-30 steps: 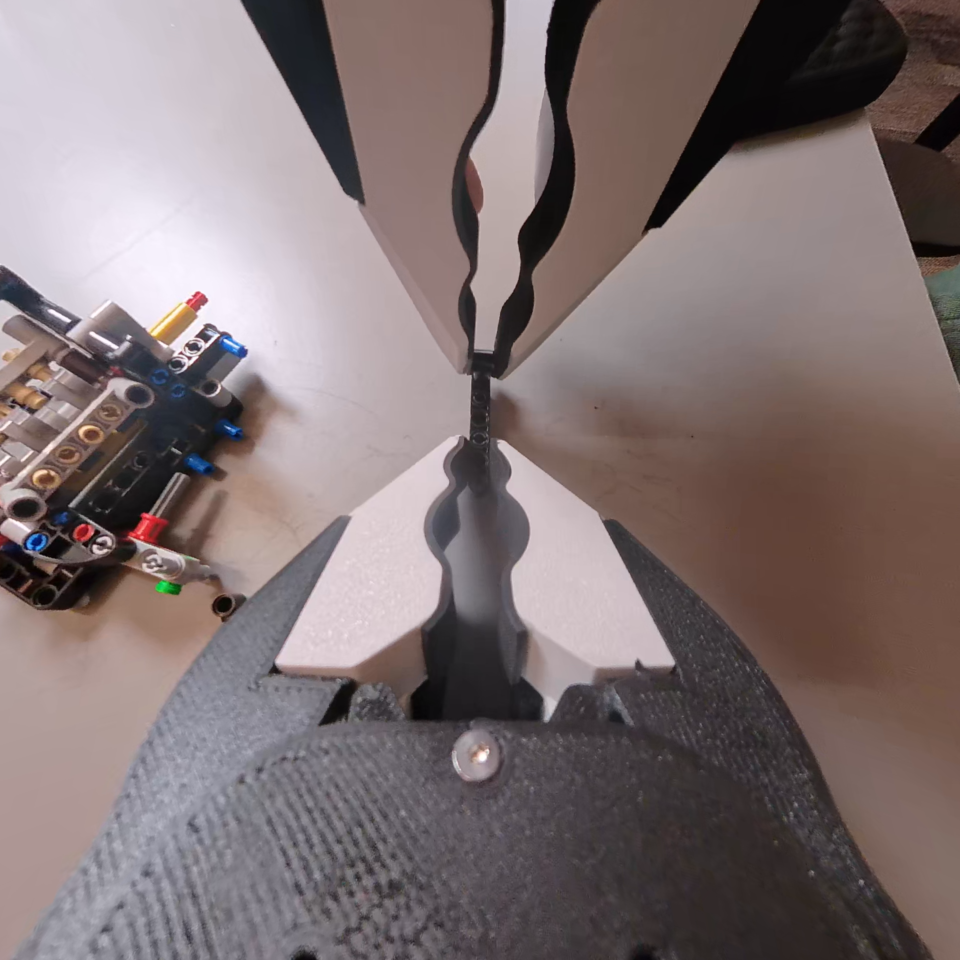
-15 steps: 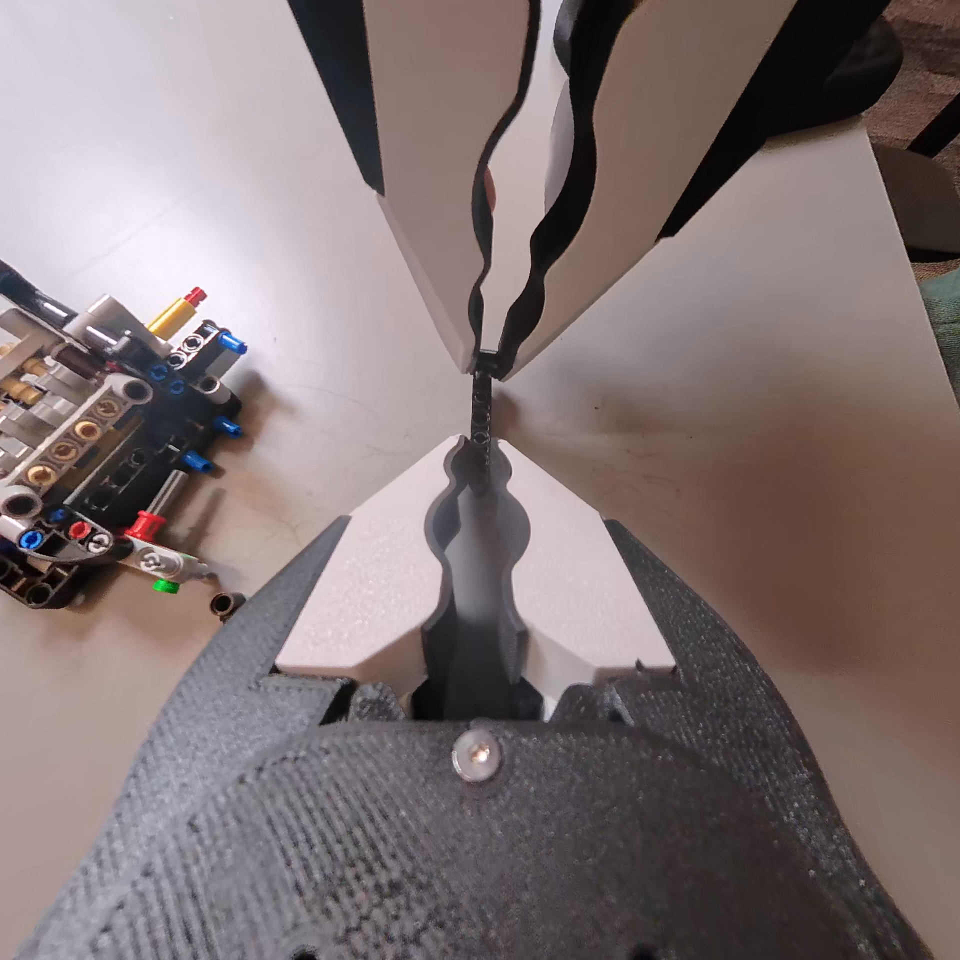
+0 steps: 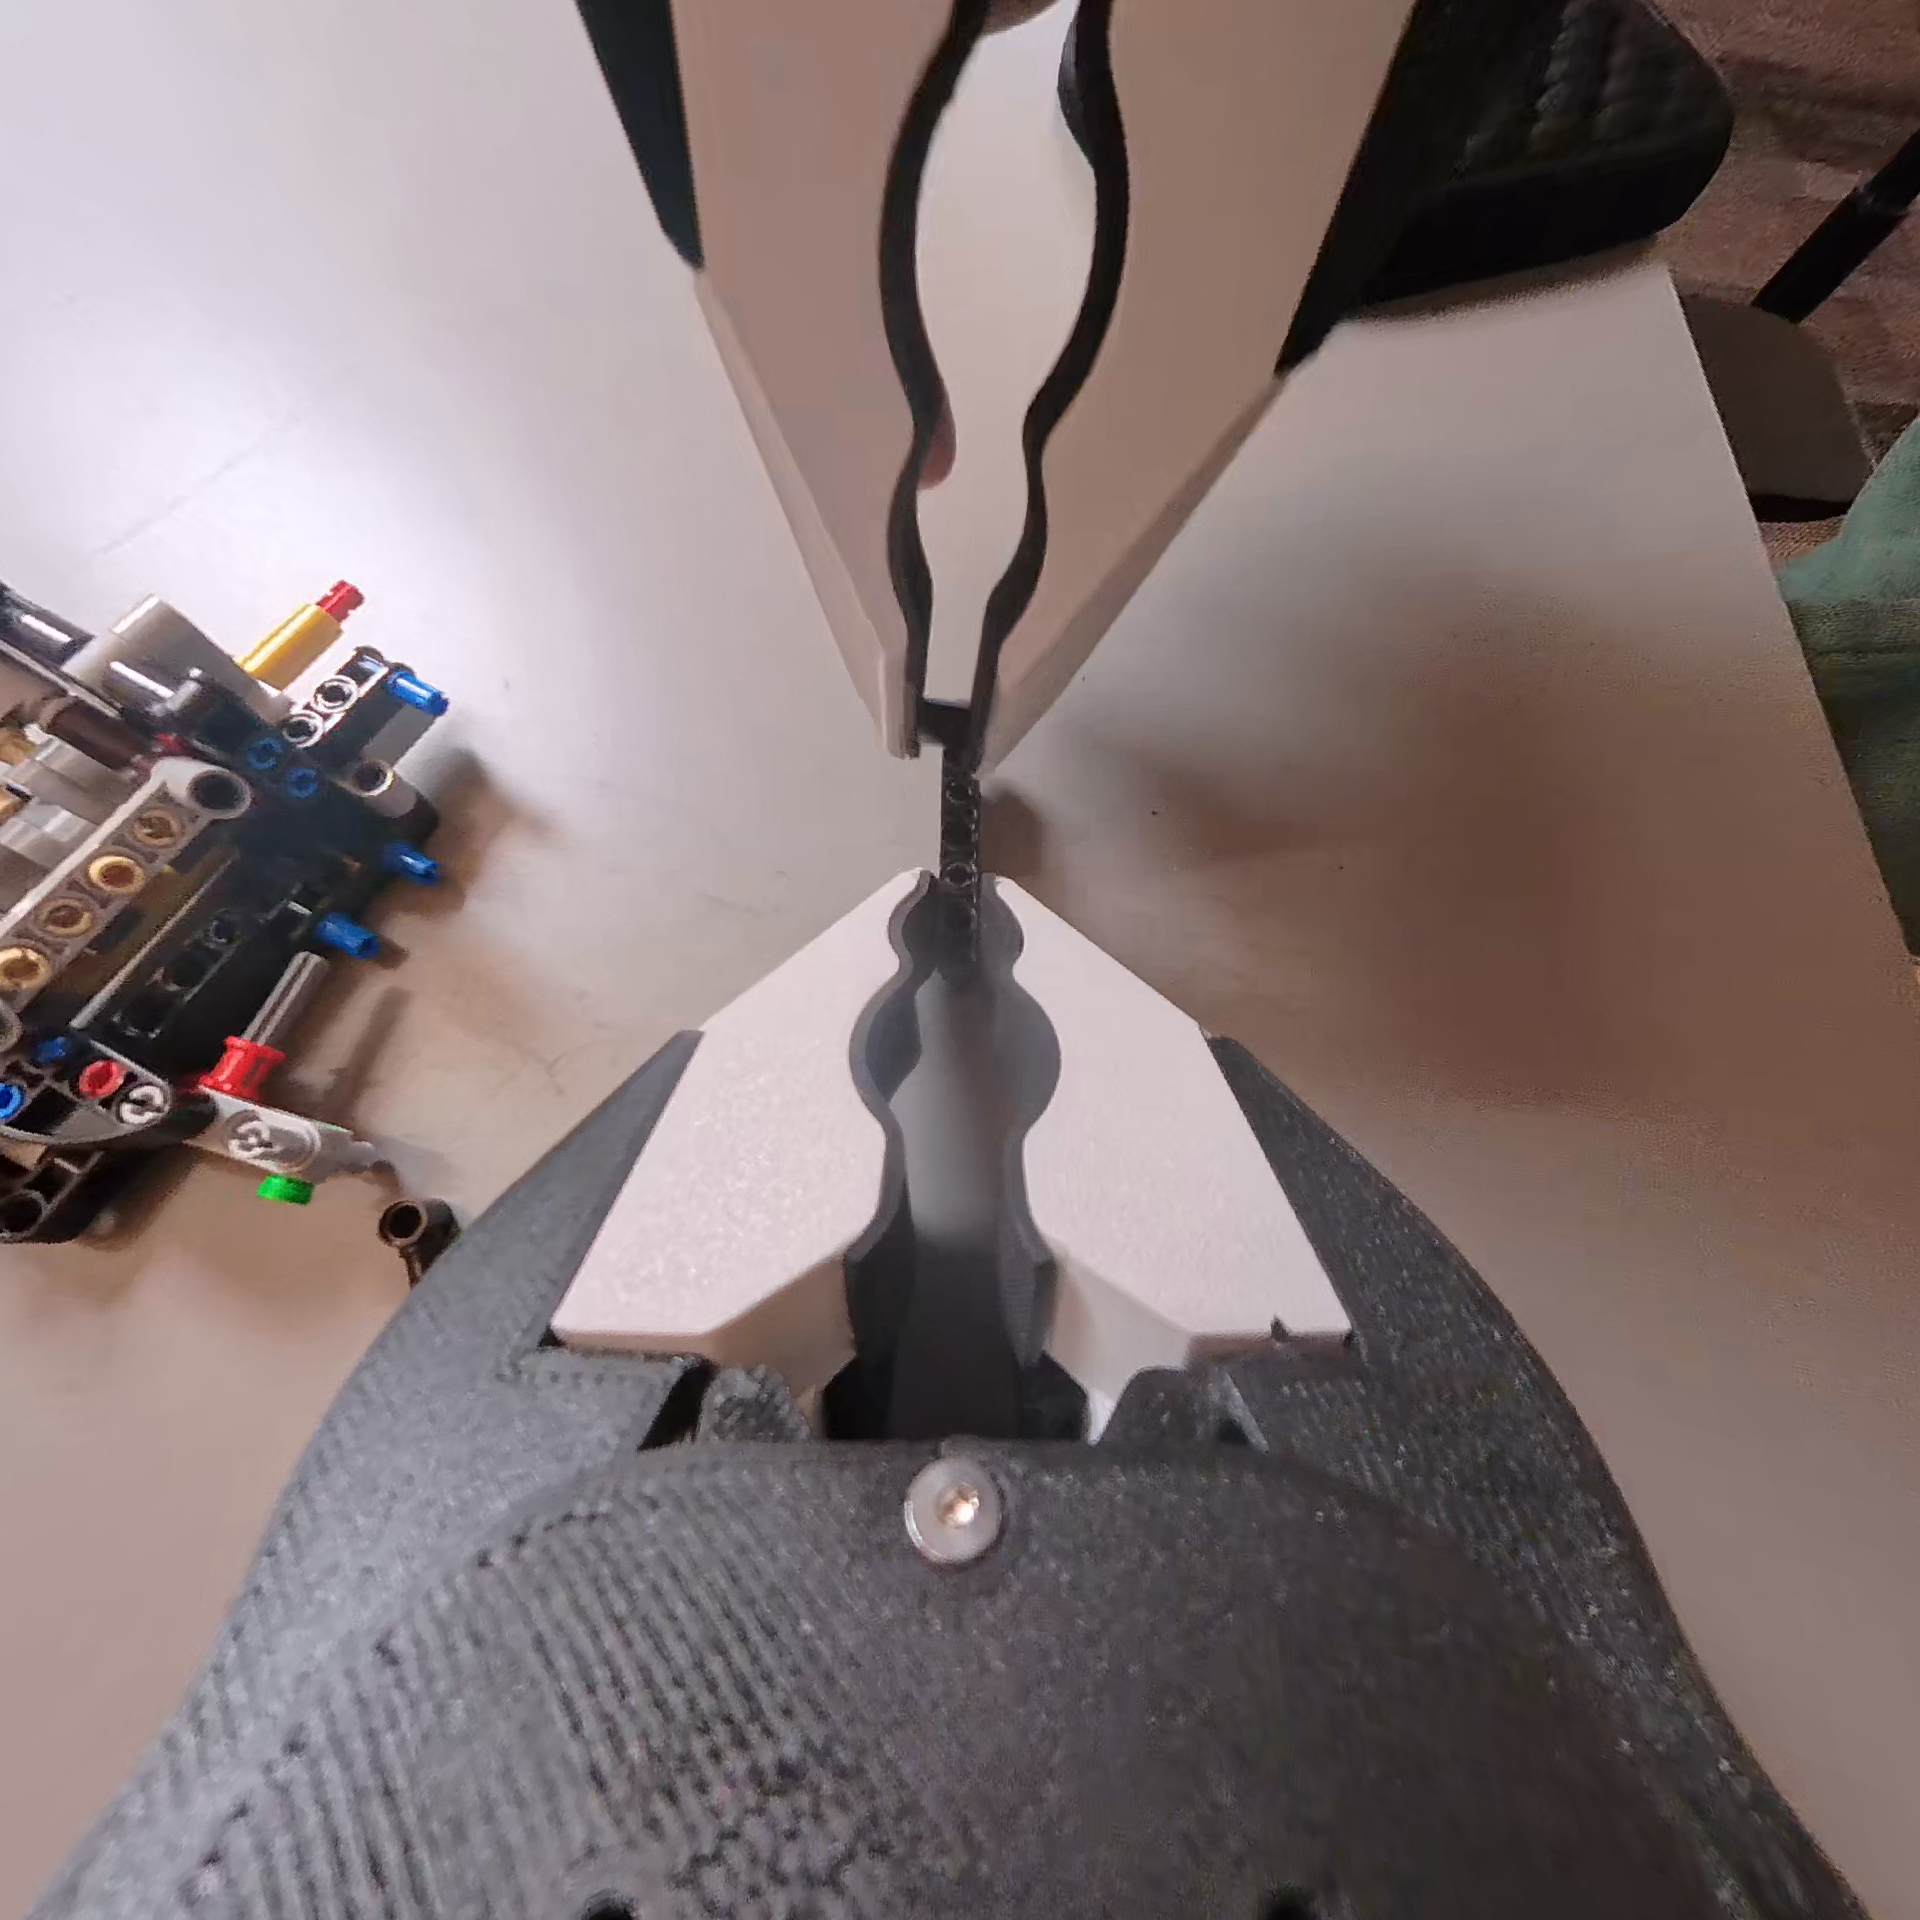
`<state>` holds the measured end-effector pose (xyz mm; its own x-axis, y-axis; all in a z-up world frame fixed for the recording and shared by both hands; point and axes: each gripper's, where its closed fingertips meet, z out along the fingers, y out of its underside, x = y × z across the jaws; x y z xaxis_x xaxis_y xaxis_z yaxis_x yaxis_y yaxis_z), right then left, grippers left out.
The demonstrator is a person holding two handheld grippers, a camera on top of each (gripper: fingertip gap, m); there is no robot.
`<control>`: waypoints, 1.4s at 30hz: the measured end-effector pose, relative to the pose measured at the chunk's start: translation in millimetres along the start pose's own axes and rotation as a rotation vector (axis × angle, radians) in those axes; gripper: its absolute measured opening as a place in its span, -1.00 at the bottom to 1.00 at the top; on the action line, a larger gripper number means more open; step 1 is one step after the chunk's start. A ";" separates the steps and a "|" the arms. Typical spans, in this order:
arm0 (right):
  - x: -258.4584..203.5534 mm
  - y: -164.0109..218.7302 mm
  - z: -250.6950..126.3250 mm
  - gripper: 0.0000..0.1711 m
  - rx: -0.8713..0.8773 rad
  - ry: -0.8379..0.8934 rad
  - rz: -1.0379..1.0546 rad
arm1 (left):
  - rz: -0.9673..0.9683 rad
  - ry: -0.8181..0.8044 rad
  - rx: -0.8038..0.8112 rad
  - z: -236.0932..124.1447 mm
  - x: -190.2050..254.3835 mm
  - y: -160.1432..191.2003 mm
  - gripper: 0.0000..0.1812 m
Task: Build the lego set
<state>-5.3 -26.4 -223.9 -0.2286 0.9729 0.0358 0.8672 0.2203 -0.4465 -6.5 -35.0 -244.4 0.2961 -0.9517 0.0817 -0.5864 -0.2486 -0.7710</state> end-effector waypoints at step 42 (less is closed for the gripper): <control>-15.5 -39.4 -77.6 -0.93 1.145 -0.078 0.260 | -0.141 0.173 0.550 -41.3 27.4 -79.0 -1.00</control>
<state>-1.6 -44.6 -137.5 -0.1645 0.9633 -0.2121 -0.0021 -0.2154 -0.9765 16.8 -49.0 -155.2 0.1884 -0.9434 0.2730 -0.0598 -0.2885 -0.9556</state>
